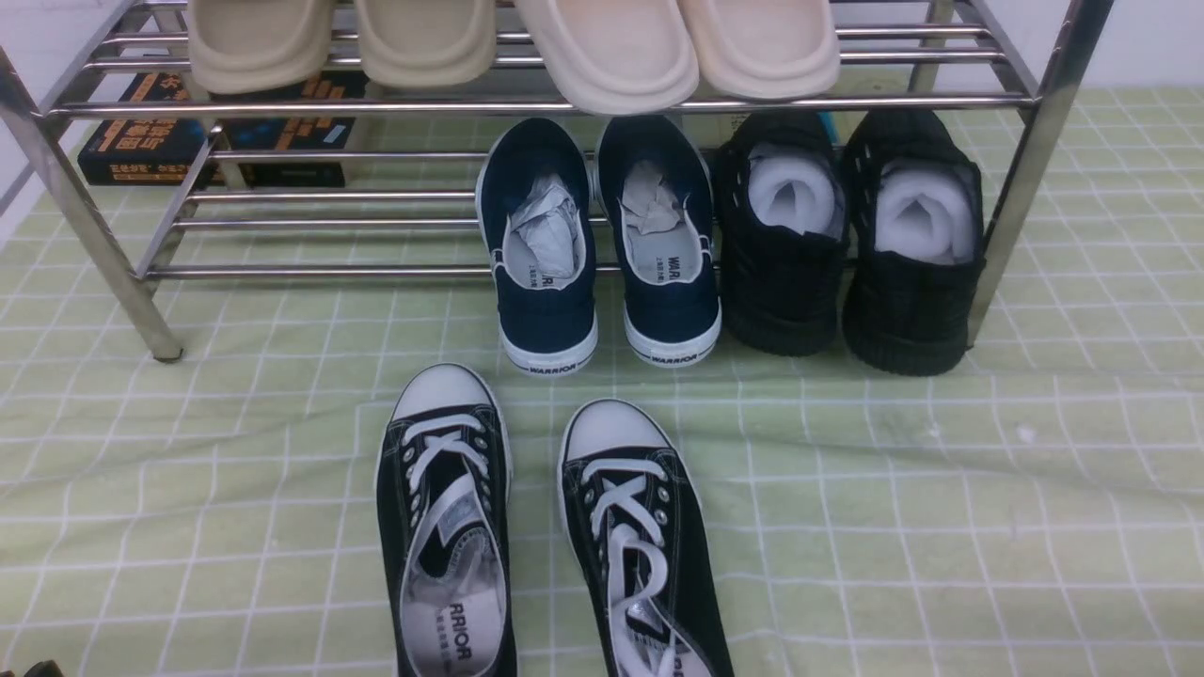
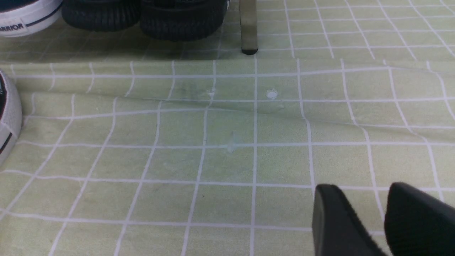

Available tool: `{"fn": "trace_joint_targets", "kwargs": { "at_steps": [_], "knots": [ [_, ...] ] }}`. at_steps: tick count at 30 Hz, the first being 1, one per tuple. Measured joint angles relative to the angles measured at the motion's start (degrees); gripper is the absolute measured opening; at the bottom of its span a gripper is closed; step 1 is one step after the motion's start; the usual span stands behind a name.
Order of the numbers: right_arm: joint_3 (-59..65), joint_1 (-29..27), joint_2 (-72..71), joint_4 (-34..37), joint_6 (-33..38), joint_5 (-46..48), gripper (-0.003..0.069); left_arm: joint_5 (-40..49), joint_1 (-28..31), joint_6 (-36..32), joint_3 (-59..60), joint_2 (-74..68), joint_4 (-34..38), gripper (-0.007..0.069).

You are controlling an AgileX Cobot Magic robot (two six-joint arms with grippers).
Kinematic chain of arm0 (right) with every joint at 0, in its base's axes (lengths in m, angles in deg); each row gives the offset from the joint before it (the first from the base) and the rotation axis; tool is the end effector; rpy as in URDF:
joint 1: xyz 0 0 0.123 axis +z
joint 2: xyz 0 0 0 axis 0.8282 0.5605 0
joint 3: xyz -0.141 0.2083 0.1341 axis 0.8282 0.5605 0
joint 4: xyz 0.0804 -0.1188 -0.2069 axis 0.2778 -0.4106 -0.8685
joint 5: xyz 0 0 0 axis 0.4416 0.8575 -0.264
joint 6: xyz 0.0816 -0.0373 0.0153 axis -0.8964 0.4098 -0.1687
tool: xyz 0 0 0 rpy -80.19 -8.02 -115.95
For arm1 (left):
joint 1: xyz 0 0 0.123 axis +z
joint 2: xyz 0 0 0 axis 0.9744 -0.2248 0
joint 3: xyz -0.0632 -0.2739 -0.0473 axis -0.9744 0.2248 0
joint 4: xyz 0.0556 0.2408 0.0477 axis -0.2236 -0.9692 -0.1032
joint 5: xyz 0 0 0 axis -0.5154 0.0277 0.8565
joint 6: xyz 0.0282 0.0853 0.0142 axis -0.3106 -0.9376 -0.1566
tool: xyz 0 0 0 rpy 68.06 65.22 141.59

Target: Take the shoes off the shelf with your hand from the green coffee tablecloth.

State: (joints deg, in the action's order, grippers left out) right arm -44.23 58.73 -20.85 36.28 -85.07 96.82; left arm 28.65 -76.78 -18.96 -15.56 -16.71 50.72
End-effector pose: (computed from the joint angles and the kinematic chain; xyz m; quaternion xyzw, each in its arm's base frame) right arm 0.0518 0.0050 0.1740 0.0161 0.8072 0.0576 0.5873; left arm 0.0518 0.0055 0.1739 -0.0885 0.8015 -0.0266 0.5908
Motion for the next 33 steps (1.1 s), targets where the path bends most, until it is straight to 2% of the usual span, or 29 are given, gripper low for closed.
{"fn": "trace_joint_targets", "kwargs": {
  "at_steps": [4, 16, 25, 26, 28, 33],
  "knots": [
    [0.0, 0.0, 0.0, -1.18, 0.17, 0.0, 0.0239, 0.0, 0.0, 0.0, 0.0, 0.0, 0.0, 0.019],
    [0.0, 0.0, 0.0, -12.33, 0.24, 0.04, 0.0239, 0.0, 0.0, 0.0, 0.0, 0.0, 0.0, 0.0197],
    [0.0, 0.0, 0.0, -12.94, 0.02, -0.36, 0.0239, 0.0, 0.0, 0.0, 0.0, 0.0, 0.0, 0.0209],
    [0.0, 0.0, 0.0, -11.79, -0.94, -0.87, 0.0239, 0.0, 0.0, 0.0, 0.0, 0.0, 0.0, 0.0211],
    [0.32, 0.0, 0.0, -4.66, -6.29, -2.84, 0.0239, 0.0, 0.0, 0.0, 0.0, 0.0, 0.0, 0.0212],
    [0.57, 0.0, 0.0, 22.22, -25.09, -5.63, 0.0239, 0.0, 0.0, 0.0, 0.0, 0.0, 0.0, 0.0216]
  ]
}}
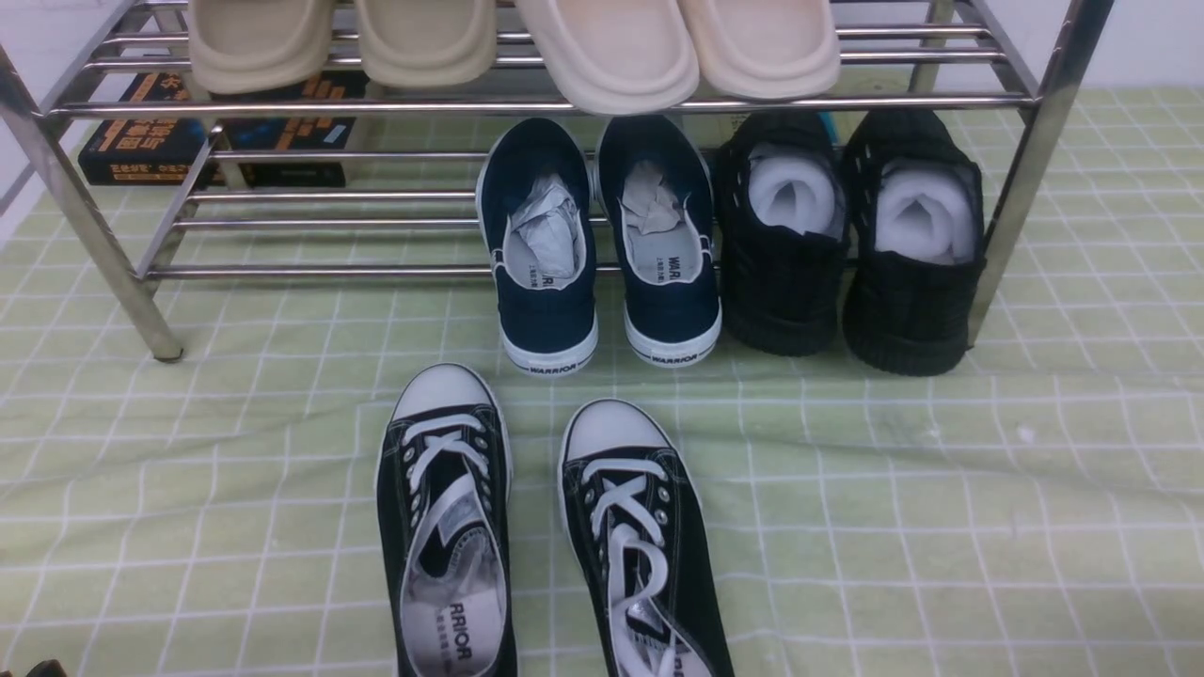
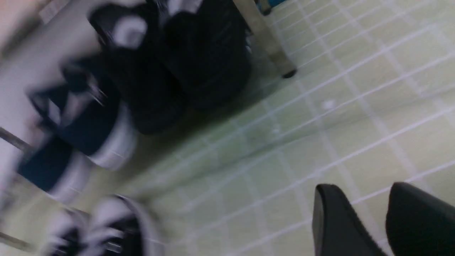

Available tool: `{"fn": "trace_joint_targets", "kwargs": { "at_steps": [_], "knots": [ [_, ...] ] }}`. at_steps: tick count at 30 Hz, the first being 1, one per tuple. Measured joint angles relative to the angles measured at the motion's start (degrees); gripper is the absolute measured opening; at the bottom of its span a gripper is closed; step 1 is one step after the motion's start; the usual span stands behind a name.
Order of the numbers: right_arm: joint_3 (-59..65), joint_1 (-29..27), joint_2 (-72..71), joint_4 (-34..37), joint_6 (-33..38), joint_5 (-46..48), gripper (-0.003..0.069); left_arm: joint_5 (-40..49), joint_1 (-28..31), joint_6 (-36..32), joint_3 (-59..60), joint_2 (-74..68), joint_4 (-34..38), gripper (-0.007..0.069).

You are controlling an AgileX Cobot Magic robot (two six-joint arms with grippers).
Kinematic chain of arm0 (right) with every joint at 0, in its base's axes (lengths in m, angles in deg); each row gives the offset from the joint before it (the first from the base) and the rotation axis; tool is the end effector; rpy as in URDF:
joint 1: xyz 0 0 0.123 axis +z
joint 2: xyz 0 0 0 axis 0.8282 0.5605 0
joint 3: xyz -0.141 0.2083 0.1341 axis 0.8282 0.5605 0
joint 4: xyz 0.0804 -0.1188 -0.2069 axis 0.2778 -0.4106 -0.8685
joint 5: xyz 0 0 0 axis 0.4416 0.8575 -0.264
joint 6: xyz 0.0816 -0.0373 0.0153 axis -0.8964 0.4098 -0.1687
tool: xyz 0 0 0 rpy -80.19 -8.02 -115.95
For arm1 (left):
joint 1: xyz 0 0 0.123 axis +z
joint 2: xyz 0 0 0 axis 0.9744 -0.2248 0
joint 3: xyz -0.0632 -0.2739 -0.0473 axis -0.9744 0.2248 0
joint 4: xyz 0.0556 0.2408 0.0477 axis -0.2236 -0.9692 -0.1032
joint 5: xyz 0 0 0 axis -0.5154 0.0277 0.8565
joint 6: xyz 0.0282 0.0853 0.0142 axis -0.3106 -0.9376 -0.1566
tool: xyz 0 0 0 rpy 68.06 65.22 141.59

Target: Take the shoes off the shelf with your hand from the green coffee tablecloth.

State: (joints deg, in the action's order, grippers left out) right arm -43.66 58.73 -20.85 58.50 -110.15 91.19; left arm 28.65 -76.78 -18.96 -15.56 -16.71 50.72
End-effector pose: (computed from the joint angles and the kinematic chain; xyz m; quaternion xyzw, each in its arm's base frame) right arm 0.0536 0.0144 0.1820 0.2885 0.7151 0.3405 0.5380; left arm 0.0518 0.0055 0.1739 -0.0885 0.8015 -0.0266 0.5908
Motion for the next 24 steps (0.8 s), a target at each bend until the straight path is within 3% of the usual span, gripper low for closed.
{"fn": "trace_joint_targets", "kwargs": {
  "at_steps": [5, 10, 11, 12, 14, 16, 18, 24],
  "knots": [
    [0.0, 0.0, 0.0, 11.8, -5.38, -0.96, 0.0239, 0.0, 0.0, 0.0, 0.0, 0.0, -0.05, 0.0216],
    [-1.14, 0.0, 0.0, 14.01, 0.69, -0.48, 0.0203, 0.0, 0.0, 0.0, 0.0, 0.0, -0.11, 0.0218],
    [-4.33, 0.0, 0.0, 14.01, 6.74, -0.05, 0.0144, 0.0, 0.0, 0.0, 0.0, 0.0, -0.16, 0.0218],
    [-4.33, 0.0, 0.05, 14.01, 6.74, -0.05, 0.0136, 0.0, 0.0, 0.0, 0.0, 0.0, -0.16, 0.0218],
    [-16.21, 0.0, 4.89, 12.43, 21.93, 2.01, -0.0003, 0.0, 0.0, 0.0, 0.0, 0.0, -0.16, 0.0218],
    [-20.77, 0.0, 8.4, 10.91, 25.84, 4.14, -0.0011, 0.0, 0.0, 0.0, 0.0, 0.0, -0.16, 0.0218],
    [-29.97, 0.0, 18.43, 6.19, 30.07, 13.72, -0.0005, 0.0, 0.0, 0.0, 0.0, 0.0, -0.16, 0.0222],
    [-46.27, 0.0, 44.79, -4.62, 29.78, 39.47, 0.0, 0.0, 0.0, 0.0, 0.0, 0.0, -0.16, 0.0231]
  ]
}}
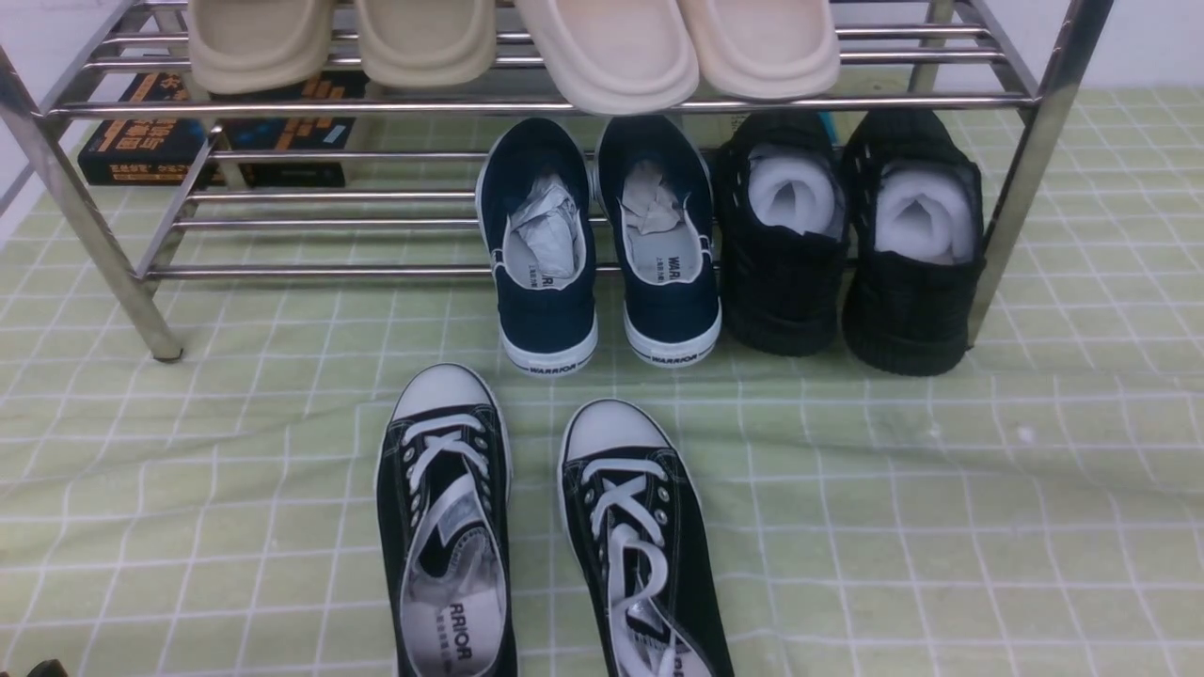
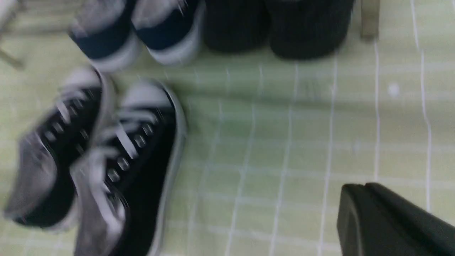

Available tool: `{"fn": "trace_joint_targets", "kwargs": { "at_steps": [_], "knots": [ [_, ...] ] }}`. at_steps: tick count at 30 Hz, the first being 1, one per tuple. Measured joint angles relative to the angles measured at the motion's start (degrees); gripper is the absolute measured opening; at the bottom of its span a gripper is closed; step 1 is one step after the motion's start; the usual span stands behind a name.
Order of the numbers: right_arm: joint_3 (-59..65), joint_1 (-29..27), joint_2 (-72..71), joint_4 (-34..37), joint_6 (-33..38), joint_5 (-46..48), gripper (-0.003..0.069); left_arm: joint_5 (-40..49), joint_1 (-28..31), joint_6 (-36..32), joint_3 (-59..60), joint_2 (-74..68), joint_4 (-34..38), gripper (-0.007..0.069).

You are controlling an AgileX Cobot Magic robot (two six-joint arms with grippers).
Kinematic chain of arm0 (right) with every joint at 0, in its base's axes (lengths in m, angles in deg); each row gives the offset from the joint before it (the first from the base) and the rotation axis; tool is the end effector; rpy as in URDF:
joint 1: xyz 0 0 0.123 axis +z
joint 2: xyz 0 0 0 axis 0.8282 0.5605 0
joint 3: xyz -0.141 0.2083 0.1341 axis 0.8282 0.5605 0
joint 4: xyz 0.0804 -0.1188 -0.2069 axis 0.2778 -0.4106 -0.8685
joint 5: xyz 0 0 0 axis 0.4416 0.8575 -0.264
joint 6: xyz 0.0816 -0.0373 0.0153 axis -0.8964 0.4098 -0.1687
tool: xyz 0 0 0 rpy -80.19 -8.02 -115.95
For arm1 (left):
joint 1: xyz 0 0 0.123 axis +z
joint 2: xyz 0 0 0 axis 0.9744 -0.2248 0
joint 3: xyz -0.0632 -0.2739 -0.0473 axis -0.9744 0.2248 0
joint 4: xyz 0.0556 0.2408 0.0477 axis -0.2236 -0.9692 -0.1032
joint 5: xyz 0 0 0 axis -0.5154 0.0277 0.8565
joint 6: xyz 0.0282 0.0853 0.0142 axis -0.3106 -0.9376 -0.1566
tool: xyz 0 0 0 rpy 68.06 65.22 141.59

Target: Take the shoes off the shelf with your hand from the green coffee tablecloth.

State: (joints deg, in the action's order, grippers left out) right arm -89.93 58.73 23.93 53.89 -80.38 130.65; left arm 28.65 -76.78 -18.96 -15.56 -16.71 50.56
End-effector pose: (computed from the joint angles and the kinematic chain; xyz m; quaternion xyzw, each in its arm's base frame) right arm 0.1274 0.0343 0.3294 0.0047 0.9259 0.1844 0.3298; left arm 0.0518 0.0056 0.1739 -0.0878 0.8015 -0.0254 0.5909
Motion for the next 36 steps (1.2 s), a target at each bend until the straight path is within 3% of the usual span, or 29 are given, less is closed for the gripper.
{"fn": "trace_joint_targets", "kwargs": {
  "at_steps": [2, 6, 8, 9, 11, 14, 19, 22, 27, 36],
  "knots": [
    [-1.99, 0.07, 5.13, 0.02, 0.31, 3.13, 0.0, 0.0, 0.0, 0.0, 0.0, 0.0, 0.0, 0.0232],
    [-6.1, 3.99, 17.42, 6.58, 6.22, 6.49, 0.0, 0.0, 0.0, 0.0, 0.0, 0.0, 0.0, 0.0233],
    [-8.09, 8.16, 21.79, 9.75, 8.16, 6.14, 0.0001, 0.0, 0.0, 0.0, 0.0, 0.0, 0.0, 0.0235],
    [-11.17, 13.12, 25.35, 10.55, 8.29, 5.31, 0.0001, 0.0, 0.0, 0.0, 0.0, 0.0, 0.0, 0.0234],
    [-13.06, 16.04, 27.28, 10.1, 7.35, 4.68, 0.0001, 0.0, 0.0, 0.0, 0.0, 0.0, 0.0, 0.0234],
    [-21.28, 26.52, 34.41, 1.75, 0.12, 2.96, 0.0001, 0.0, 0.0, 0.0, 0.0, 0.0, -0.05, 0.0234],
    [-30.45, 33.15, 40.67, -14.07, -12.49, 2.88, 0.0003, 0.0, 0.0, 0.0, 0.0, 0.0, -0.05, 0.0235],
    [-36.03, 33.64, 44.53, -21.7, -20.09, 2.84, 0.0009, 0.0, 0.0, 0.0, 0.0, 0.0, -0.05, 0.0235],
    [-42.25, 33.64, 49.88, -29.49, -24.17, 2.14, 0.0039, 0.0, 0.0, 0.0, 0.0, 0.0, -0.05, 0.0235],
    [-51.09, 33.64, 61.2, -39.85, -30.6, -4.55, 0.0288, 0.0, 0.0, 0.0, 0.0, 0.0, -0.05, 0.0239]
  ]
}}
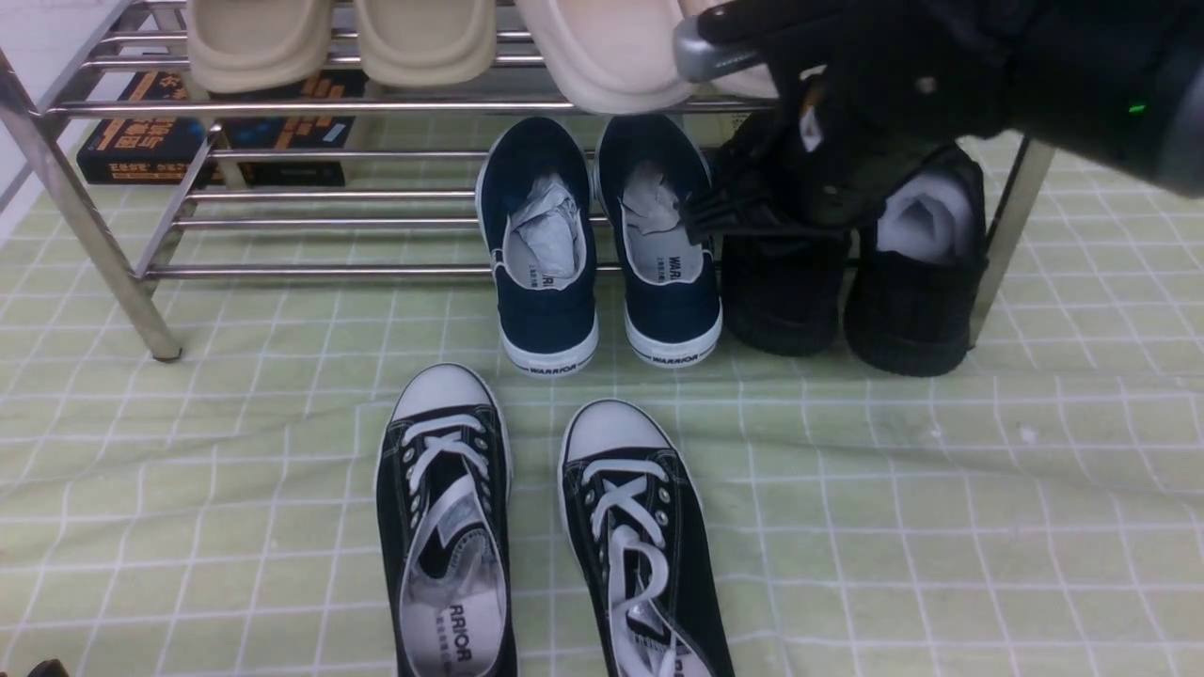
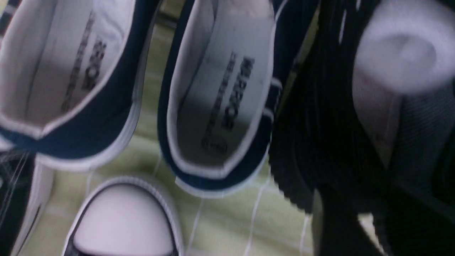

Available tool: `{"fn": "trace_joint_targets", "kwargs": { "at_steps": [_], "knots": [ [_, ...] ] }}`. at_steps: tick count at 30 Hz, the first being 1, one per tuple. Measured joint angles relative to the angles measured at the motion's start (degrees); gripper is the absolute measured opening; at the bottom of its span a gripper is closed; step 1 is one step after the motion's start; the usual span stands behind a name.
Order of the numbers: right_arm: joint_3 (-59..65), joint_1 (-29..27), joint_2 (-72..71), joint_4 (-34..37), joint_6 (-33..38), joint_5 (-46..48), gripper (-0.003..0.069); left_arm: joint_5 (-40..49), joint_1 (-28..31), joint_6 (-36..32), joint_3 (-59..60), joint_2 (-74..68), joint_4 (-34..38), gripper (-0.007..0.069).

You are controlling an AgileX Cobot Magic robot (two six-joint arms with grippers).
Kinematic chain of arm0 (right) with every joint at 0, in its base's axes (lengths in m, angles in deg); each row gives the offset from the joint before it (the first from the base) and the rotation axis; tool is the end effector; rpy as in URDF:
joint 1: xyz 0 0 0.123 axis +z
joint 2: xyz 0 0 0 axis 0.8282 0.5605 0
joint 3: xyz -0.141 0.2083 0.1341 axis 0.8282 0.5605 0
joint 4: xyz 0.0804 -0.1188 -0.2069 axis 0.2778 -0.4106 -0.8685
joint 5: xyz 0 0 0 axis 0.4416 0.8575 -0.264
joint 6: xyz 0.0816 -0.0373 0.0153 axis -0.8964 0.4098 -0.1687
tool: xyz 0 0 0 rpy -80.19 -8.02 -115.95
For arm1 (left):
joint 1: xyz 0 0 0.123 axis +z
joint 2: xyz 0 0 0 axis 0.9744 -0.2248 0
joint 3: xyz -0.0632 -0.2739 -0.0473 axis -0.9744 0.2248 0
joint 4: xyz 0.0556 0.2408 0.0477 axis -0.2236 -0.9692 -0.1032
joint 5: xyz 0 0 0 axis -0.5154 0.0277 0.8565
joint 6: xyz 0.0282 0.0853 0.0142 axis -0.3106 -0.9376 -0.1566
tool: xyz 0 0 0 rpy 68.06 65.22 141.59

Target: Take the shoes off the shelf with your hand from the green coffee tablecloth.

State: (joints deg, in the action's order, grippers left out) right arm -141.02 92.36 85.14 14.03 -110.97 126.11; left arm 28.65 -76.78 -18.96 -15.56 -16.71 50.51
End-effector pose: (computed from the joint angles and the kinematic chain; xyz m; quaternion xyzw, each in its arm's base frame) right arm 0.3470 0.2285 0.3156 -0.1237 0.9385 0.0296 0.3210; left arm 0.0518 0.0056 0.1739 -0.0876 0.8016 -0.0250 0.5910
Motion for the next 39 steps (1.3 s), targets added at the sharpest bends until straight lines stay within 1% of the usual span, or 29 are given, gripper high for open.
{"fn": "trace_joint_targets", "kwargs": {
  "at_steps": [1, 2, 4, 6, 12, 17, 19, 22, 26, 27, 28, 29, 32, 33, 35, 39],
  "knots": [
    [-0.07, -0.07, 0.68, -1.1, -1.4, -0.73, 0.0316, 0.0, 0.0, 0.0, 0.0, 0.0, 0.0, 0.0239],
    [-0.07, -0.08, 0.82, -1.29, -1.4, -0.86, 0.0321, 0.0, 0.0, 0.0, 0.0, 0.0, 0.0, 0.0239],
    [-0.21, -0.67, 2.27, -3.57, -6.09, -2.79, 0.0366, 0.0, 0.0, 0.0, 0.0, 0.0, -0.05, 0.0239],
    [-0.25, -1.4, 3.27, -4.56, -8.74, -3.87, 0.038, 0.0, 0.0, 0.0, 0.0, 0.0, -0.05, 0.0239],
    [-0.25, -3.25, 5.6, -5.44, -11.19, -6.73, 0.0379, 0.0, 0.0, 0.0, 0.0, 0.0, -0.11, 0.0239],
    [-0.25, -3.76, 7.5, -6.21, -11.38, -8.68, 0.0353, 0.0, 0.0, 0.0, 0.0, 0.0, -0.11, 0.0239],
    [-0.25, -3.76, 8.07, -6.72, -11.38, -8.96, 0.0337, 0.0, 0.0, 0.0, 0.0, 0.0, -0.15, 0.0239],
    [-0.25, -3.76, 8.71, -7.44, -11.38, -9.16, 0.0256, 0.0, 0.0, 0.0, 0.0, 0.0, -0.15, 0.0239],
    [-0.25, -3.76, 8.83, -7.36, -11.2, -9.23, 0.0062, 0.0, 0.0, 0.0, 0.0, 0.0, -0.15, 0.0239],
    [-0.25, -3.76, 8.77, -7.37, -11.13, -9.17, 0.0051, 0.0, 0.0, 0.0, 0.0, 0.0, -0.15, 0.0239],
    [-0.25, -3.76, 8.29, -6.72, -10.78, -8.75, 0.0007, 0.0, 0.0, 0.0, 0.0, 0.0, -0.15, 0.0239],
    [-0.25, -3.76, 8.29, -6.58, -10.69, -8.65, 0.0006, 0.0, 0.0, 0.0, 0.0, 0.0, -0.15, 0.0239],
    [-0.52, -3.7, 5.46, -4.05, -9.7, -3.85, 0.0004, 0.0, 0.0, 0.0, 0.0, 0.0, -0.15, 0.0239],
    [-0.52, -3.7, 5.23, -3.93, -9.7, -3.51, 0.0004, 0.0, 0.0, 0.0, 0.0, 0.0, -0.15, 0.0239],
    [-0.65, -3.23, 2.14, -3.34, -8.32, 0.06, 0.0004, 0.0, 0.0, 0.0, 0.0, 0.04, -0.15, 0.0239],
    [-0.98, -0.63, -3.72, -0.23, -4.89, 5.37, 0.0004, 0.0, 0.0, 0.0, 0.0, 0.04, -0.15, 0.0239]
  ]
}}
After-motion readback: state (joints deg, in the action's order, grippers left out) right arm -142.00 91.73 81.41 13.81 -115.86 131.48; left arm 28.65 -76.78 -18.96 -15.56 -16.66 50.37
